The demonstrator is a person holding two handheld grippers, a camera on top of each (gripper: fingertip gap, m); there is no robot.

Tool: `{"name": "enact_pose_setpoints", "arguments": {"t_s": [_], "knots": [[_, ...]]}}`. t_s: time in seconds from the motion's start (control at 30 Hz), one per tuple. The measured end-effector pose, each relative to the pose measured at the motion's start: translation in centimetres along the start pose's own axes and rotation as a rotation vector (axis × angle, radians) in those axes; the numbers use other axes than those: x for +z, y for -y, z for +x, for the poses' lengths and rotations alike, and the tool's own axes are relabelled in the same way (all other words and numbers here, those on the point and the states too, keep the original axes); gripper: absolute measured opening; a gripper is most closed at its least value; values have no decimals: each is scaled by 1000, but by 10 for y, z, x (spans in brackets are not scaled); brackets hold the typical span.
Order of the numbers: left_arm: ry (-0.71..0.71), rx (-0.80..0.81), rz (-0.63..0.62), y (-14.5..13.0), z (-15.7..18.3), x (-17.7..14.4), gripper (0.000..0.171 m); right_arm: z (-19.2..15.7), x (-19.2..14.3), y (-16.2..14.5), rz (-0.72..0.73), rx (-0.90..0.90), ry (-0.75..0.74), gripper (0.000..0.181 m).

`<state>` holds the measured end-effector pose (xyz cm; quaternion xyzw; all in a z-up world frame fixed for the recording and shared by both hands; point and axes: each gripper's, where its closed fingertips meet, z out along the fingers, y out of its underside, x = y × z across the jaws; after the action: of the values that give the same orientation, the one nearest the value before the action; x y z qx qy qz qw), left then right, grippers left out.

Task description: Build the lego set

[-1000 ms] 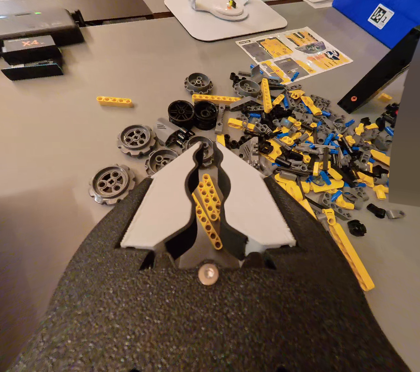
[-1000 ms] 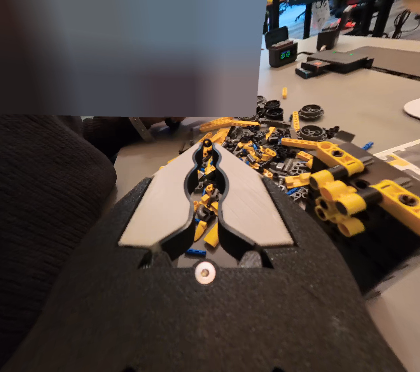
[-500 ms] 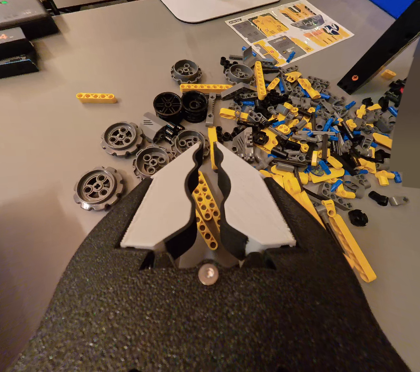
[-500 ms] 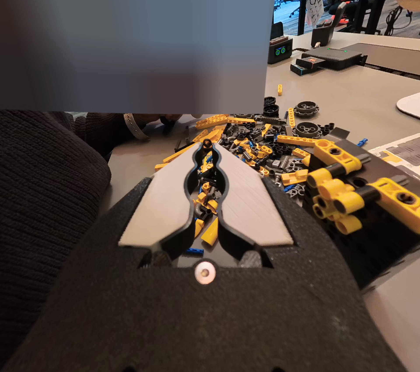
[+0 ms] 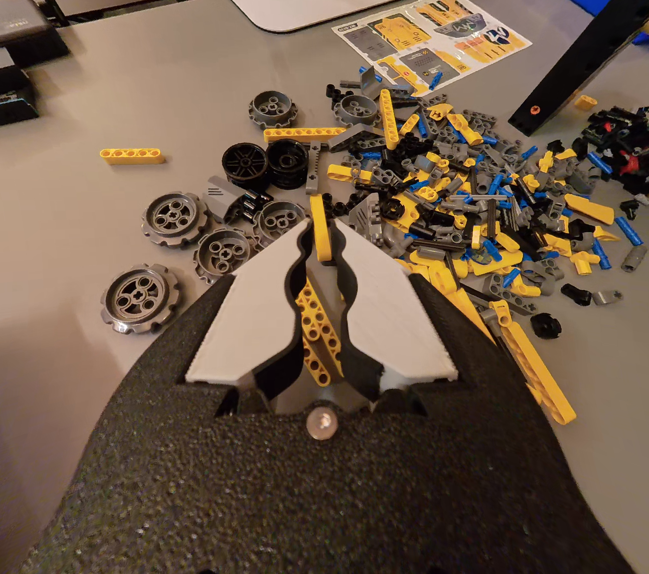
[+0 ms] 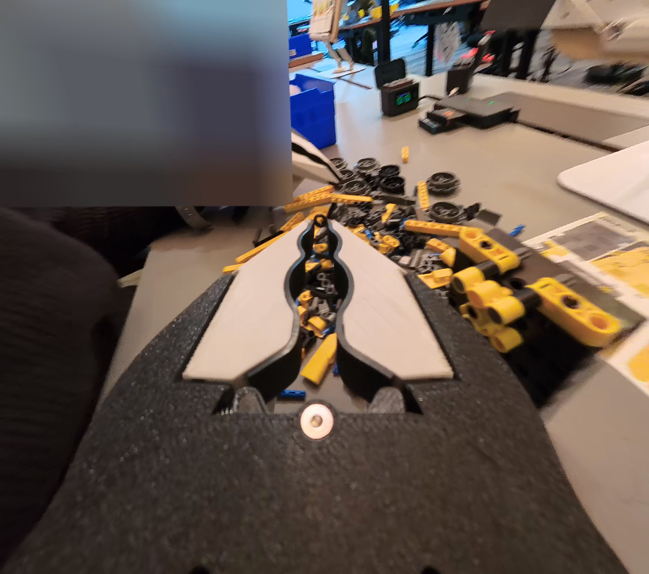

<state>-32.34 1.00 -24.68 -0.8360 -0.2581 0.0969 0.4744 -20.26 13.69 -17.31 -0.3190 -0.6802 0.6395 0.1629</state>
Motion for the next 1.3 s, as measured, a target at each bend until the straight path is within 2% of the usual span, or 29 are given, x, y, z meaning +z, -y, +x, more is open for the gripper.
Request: {"name": "enact_pose_setpoints", "arguments": {"t_s": [0.3,0.57,0.97,1.3], "knots": [[-12,43,-12,-2,6,1,9,-3,-2,7,11,-143,-67,5],[-13,56,-20,-3,8,2,9,2,-2,3,-5,-133,-80,5],[-17,57,-34,-4,8,4,9,8,-13,21,56,-161,-128,5],[-22,54,-36,-5,9,4,9,16,-34,48,165,-186,-193,5]]}}
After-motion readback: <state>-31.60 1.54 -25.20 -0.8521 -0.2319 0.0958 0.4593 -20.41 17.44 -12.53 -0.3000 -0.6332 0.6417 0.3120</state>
